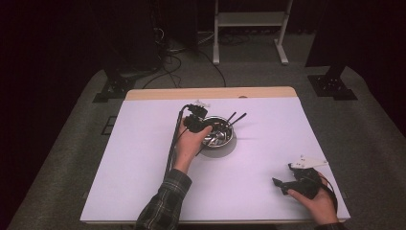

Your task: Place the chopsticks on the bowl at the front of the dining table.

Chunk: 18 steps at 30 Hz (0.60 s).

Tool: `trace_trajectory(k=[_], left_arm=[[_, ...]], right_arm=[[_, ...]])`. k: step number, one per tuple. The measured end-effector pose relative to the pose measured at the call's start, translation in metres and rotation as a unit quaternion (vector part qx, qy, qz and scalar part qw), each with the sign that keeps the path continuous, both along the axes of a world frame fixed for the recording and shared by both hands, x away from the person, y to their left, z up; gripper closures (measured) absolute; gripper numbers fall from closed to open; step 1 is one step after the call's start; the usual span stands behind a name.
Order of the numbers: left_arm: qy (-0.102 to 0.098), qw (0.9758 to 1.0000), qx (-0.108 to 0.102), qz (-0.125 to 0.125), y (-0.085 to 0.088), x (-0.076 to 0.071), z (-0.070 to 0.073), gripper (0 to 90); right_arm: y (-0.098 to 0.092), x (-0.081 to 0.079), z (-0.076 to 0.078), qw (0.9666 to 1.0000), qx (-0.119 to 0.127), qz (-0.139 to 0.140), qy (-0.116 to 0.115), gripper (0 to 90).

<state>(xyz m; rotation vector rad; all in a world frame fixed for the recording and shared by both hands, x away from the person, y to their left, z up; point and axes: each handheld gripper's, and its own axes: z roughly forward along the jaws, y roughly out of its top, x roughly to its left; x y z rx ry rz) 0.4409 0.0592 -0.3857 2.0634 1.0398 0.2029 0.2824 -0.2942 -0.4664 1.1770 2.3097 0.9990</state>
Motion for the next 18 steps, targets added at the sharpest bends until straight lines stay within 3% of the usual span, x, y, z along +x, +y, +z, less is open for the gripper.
trace_trajectory(k=[18], left_arm=[[-0.014, 0.9998, 0.012, 0.006, 0.037, -0.018, 0.007, 53.5]], right_arm=[[0.000, 0.000, 0.000, 1.0000, 0.000, 0.000, 0.000, 12.6]])
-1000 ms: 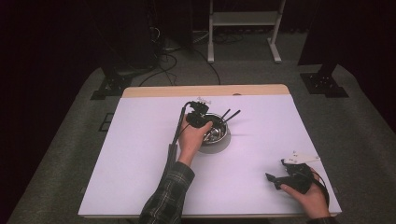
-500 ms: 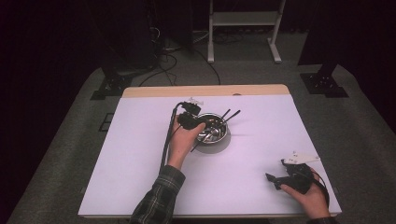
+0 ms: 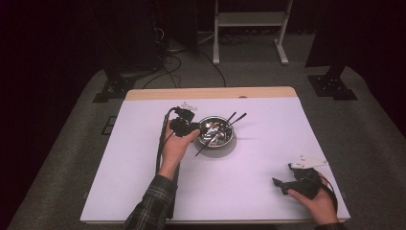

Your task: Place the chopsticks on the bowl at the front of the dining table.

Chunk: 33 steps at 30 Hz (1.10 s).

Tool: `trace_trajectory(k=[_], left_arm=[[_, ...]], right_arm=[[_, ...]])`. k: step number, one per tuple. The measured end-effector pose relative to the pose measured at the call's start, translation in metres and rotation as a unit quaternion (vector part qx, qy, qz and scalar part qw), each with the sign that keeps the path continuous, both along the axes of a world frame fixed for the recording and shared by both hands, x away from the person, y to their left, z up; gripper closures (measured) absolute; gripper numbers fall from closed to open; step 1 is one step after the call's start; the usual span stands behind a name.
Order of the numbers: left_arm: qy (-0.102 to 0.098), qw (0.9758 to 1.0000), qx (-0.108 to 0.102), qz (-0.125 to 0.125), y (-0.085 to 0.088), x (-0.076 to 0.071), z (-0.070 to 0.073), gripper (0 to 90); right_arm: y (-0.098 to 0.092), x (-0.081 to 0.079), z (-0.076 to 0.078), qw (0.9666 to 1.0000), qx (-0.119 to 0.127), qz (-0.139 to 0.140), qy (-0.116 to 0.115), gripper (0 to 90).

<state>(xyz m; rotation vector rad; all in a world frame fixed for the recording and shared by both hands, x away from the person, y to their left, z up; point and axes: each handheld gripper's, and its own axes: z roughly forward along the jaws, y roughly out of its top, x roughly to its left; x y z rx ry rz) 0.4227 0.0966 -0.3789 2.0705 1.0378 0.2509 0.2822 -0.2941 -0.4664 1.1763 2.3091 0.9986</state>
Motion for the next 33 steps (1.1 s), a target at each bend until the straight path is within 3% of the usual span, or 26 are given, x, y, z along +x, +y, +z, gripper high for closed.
trace_trajectory(k=[14, 18, 23, 29, 33], left_arm=[[-0.022, 0.9996, 0.008, 0.014, 0.030, -0.018, 0.004, 43.9], [-0.029, 0.9991, 0.019, 0.024, 0.040, -0.023, 0.001, 40.2], [-0.029, 0.9989, 0.017, 0.034, 0.051, -0.027, -0.002, 34.9], [-0.033, 0.9977, 0.034, 0.048, 0.059, -0.032, -0.007, 24.2], [-0.024, 0.9977, 0.038, 0.052, 0.067, -0.034, -0.012, 18.5]], right_arm=[[0.000, 0.000, 0.000, 1.0000, 0.000, 0.000, -0.001, 12.7], [0.000, 0.000, 0.000, 1.0000, 0.000, 0.000, 0.000, 12.7], [0.000, 0.000, 0.000, 1.0000, 0.000, 0.000, -0.001, 12.7], [0.000, 0.000, 0.000, 1.0000, 0.000, 0.000, -0.001, 12.7], [0.000, 0.000, 0.000, 1.0000, 0.000, 0.000, 0.000, 12.7]])
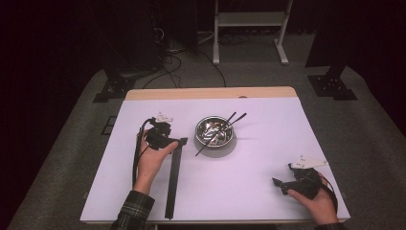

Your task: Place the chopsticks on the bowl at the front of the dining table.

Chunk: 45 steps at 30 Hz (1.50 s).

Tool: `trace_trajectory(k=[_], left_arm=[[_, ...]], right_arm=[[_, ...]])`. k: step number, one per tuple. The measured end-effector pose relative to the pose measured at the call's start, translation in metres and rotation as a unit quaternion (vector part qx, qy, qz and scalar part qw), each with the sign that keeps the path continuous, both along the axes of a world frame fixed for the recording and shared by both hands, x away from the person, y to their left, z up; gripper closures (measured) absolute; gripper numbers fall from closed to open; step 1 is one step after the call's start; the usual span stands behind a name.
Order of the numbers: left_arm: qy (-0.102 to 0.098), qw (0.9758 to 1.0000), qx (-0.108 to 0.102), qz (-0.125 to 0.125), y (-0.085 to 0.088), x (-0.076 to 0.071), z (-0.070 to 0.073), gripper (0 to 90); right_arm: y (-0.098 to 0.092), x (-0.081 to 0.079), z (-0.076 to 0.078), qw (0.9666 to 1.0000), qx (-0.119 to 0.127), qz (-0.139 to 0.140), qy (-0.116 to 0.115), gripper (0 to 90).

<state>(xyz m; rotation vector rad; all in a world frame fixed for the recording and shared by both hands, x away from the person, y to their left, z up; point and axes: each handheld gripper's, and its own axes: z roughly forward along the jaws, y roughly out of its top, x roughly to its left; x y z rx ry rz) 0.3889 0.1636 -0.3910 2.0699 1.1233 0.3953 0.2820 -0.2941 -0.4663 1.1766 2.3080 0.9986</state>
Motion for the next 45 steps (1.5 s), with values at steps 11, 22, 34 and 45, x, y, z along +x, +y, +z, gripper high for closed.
trace_trajectory(k=[11, 22, 34, 45], left_arm=[[0.002, 0.9997, 0.011, 0.023, 0.022, -0.003, -0.013, 9.6], [0.022, 0.9985, 0.035, 0.036, 0.034, 0.004, -0.039, 9.6], [0.050, 0.9971, 0.044, 0.038, 0.035, 0.012, -0.056, 9.6], [0.049, 0.9972, 0.043, 0.037, 0.036, 0.012, -0.056, 9.6]], right_arm=[[0.000, 0.000, 0.000, 1.0000, 0.000, 0.001, -0.001, 12.7], [0.000, 0.000, 0.000, 1.0000, 0.000, 0.000, 0.000, 12.6], [0.000, 0.000, 0.000, 1.0000, 0.000, 0.000, 0.000, 12.7], [0.000, 0.000, 0.000, 1.0000, 0.000, 0.000, 0.000, 12.6]])
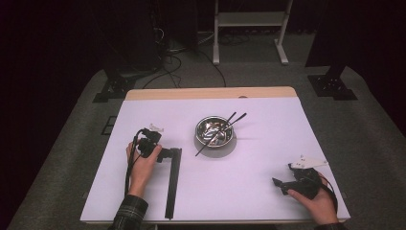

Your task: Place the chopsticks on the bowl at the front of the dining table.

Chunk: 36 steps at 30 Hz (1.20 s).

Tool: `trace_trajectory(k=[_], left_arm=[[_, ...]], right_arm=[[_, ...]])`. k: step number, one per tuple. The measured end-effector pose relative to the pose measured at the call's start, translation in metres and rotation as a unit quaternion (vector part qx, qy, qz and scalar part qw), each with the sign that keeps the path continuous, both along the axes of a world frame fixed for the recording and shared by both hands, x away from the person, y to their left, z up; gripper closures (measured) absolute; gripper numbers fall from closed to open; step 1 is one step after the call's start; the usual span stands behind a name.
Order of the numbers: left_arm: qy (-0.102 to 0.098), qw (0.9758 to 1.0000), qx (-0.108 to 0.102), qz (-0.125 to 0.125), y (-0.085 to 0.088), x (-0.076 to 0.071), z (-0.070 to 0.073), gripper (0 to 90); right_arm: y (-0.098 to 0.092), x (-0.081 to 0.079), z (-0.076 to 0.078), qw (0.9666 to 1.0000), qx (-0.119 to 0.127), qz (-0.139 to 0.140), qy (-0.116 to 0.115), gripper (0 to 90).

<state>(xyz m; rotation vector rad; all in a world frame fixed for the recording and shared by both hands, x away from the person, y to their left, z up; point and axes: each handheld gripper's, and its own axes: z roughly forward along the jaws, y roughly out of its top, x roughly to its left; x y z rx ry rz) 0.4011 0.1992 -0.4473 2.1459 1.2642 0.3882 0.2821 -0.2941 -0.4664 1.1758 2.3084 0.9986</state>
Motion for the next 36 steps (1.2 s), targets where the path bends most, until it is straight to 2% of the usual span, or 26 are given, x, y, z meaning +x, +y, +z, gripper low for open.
trace_trajectory(k=[9, 15, 19, 22, 36], left_arm=[[-0.002, 1.0000, 0.001, 0.003, 0.004, -0.001, 0.000, 9.6], [-0.009, 0.9997, 0.023, 0.006, -0.002, -0.004, -0.001, 9.6], [-0.011, 0.9997, 0.021, 0.006, -0.001, -0.006, -0.002, 9.6], [-0.015, 0.9995, 0.028, 0.005, -0.003, -0.008, -0.003, 9.6], [-0.021, 0.9994, 0.026, 0.003, -0.002, -0.020, -0.004, 9.7]], right_arm=[[0.000, 0.000, 0.000, 1.0000, 0.000, 0.000, 0.000, 12.6], [0.000, 0.000, 0.000, 1.0000, 0.000, 0.000, 0.000, 12.7], [0.000, 0.000, 0.000, 1.0000, 0.000, 0.000, 0.000, 12.7], [0.000, 0.000, 0.000, 1.0000, 0.000, 0.000, 0.000, 12.7], [0.000, 0.000, 0.000, 1.0000, 0.000, 0.000, -0.001, 12.7]])
